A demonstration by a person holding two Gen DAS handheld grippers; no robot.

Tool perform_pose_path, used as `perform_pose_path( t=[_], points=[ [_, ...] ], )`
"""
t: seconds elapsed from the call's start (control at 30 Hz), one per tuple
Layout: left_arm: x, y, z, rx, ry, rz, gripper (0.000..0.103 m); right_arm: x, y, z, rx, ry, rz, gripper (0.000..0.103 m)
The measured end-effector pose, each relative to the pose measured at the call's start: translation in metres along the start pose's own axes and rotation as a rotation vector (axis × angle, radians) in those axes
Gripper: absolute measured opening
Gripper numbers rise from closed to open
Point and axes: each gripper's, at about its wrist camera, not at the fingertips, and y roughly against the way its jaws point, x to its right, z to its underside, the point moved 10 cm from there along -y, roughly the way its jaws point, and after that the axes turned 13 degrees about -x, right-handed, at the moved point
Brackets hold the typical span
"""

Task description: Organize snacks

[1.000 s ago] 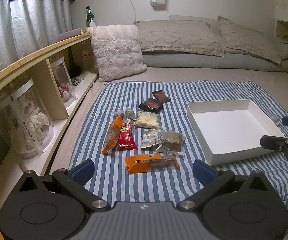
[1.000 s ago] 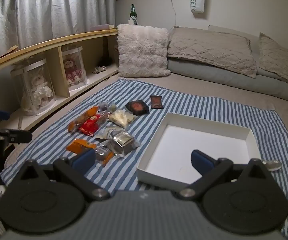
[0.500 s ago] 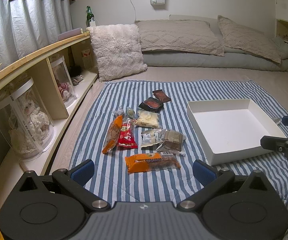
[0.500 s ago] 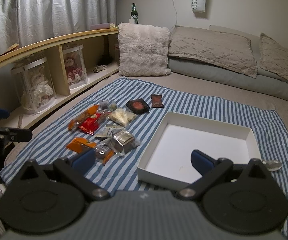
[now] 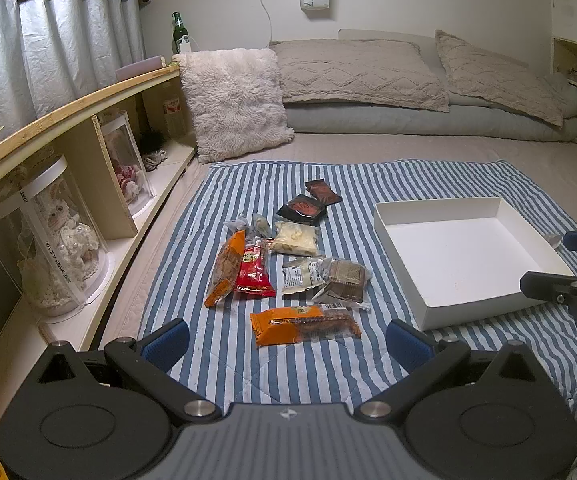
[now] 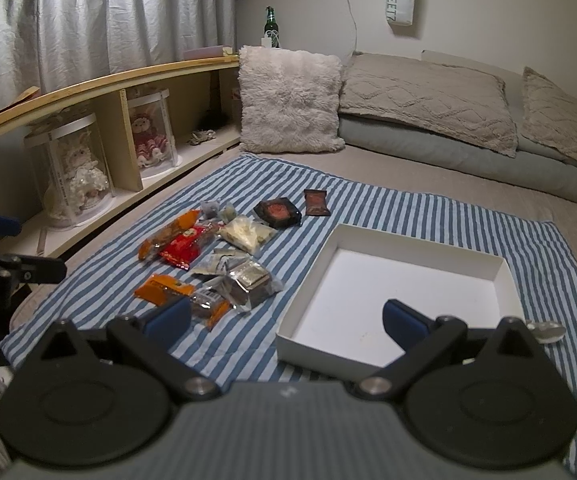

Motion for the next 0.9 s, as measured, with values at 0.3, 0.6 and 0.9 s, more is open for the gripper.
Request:
perform_pose_path(
  t=[0.3,0.6,0.9],
  points=[
    [0.0002,-0.0001,-0.0001,0.000,0.000,0.000,0.103,0.0006,-0.0005,-0.0001,0.000,0.000,0.002,0.103],
    [0.0002,-0.0002,-0.0002,0.000,0.000,0.000,0.103,0.0016,-0.0009,0.0002,-0.003,0.002,0.003,0.103],
    [-0.0002,0.0000,-0.0001,0.000,-0.001,-0.001,0.103,0.0012,-0.0014,0.0004,-0.005,0.002,0.002,0.103]
  ],
)
